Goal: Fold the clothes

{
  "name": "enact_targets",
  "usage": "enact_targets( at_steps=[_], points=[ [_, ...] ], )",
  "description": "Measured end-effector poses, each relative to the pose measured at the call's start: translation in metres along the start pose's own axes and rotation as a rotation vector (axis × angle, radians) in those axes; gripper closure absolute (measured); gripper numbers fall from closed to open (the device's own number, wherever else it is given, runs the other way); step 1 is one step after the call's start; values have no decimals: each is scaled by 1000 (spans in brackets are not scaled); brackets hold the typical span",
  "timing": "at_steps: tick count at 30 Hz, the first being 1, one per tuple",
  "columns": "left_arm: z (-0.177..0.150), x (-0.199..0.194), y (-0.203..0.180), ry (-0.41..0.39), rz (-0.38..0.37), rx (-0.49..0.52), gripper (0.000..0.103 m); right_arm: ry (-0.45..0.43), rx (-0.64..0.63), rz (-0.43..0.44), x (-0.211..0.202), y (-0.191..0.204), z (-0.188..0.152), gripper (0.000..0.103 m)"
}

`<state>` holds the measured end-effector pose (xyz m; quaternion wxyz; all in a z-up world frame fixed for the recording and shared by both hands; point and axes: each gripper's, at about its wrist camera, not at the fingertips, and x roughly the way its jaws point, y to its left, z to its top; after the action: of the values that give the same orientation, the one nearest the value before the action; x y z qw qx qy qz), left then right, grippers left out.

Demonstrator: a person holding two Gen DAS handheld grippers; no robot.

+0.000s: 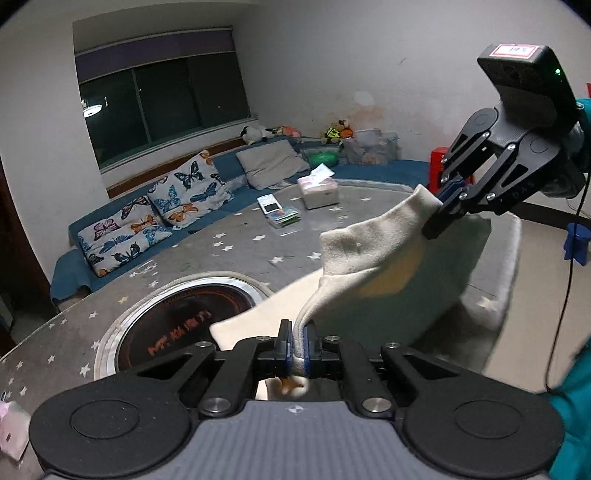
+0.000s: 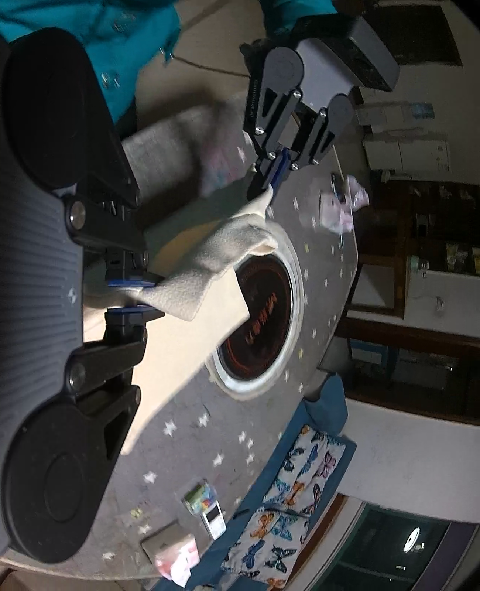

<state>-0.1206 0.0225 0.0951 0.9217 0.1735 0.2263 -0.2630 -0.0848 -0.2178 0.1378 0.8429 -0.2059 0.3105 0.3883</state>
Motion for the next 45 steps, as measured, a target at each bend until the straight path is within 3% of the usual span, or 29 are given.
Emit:
enact_targets(
  at_steps=[7,12,15,17,21,22,25,29,34,40,45],
  points=[
    [24,79,36,70,13,-40,97,58,68,-37,51,-56,15,94],
    [21,137,51,136,45,-74,97,105,140,-84,99,-88,9,94],
    [12,162,57,181,68,-110,95,137,193,-114,126,-98,0,91],
    [6,173,59,197,91,-128,92,138,247,-156,140,-105,-9,82],
    [2,178,63,205,139,-183,72,121,351,-200,145,-115,-21,77],
    [2,177,66,204,153,-198,72,111,369,-204,143,-116,-23,76],
    [7,171,74,185,179,-245,74,66,397,-248,129,-115,-22,76],
    [17,165,62,159,95,-249,84,-3,430,-225,112,-111,-17,79],
    [28,166,44,151,-9,-241,90,14,415,-166,126,-100,-12,83],
    [27,190,33,198,1,-245,90,49,448,-161,151,-100,-20,85],
    [25,199,33,215,19,-275,89,20,449,-171,136,-98,-26,85]
  ],
)
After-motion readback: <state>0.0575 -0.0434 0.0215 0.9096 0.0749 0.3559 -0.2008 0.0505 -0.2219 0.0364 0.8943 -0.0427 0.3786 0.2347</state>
